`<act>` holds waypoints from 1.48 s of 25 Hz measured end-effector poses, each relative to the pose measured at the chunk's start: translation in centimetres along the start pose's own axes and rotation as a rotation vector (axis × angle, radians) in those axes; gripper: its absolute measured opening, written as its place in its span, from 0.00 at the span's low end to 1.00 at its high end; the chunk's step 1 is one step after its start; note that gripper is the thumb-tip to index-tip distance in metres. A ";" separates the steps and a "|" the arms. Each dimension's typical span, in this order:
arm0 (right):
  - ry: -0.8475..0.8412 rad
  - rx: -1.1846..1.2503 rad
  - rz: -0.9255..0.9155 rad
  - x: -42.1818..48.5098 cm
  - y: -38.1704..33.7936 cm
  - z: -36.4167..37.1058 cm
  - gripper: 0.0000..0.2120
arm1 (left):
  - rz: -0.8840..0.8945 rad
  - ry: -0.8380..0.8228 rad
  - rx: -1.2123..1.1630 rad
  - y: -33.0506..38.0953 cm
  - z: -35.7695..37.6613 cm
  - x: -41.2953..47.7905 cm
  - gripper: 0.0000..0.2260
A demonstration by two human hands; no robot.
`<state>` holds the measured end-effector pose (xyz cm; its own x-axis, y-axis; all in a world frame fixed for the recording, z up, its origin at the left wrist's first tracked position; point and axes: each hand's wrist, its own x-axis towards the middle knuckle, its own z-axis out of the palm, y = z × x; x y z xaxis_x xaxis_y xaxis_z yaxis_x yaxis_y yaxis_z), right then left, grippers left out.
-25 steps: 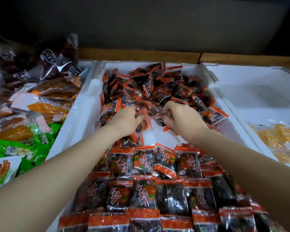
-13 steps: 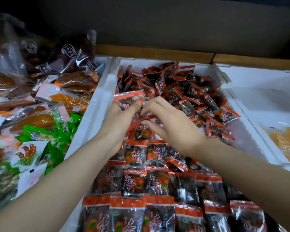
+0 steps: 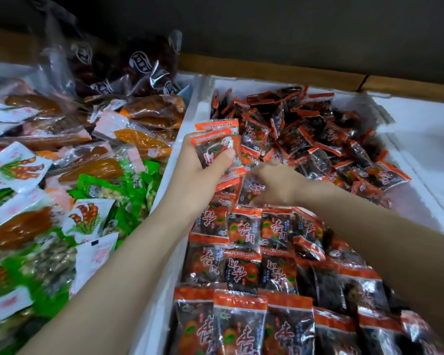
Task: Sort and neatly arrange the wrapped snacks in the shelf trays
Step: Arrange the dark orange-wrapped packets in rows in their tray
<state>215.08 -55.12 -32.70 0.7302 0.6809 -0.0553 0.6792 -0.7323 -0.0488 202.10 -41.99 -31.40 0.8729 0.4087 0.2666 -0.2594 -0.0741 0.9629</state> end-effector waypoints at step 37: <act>0.208 1.178 0.298 -12.2 -5.9 -4.5 0.11 | -0.412 -0.385 -0.039 1.4 0.5 -2.4 0.18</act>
<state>202.46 -59.14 -27.30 0.9161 0.3958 -0.0638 0.0819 -0.3407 -0.9366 199.87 -43.54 -30.67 0.9911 0.0346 -0.1282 0.1261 0.0578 0.9903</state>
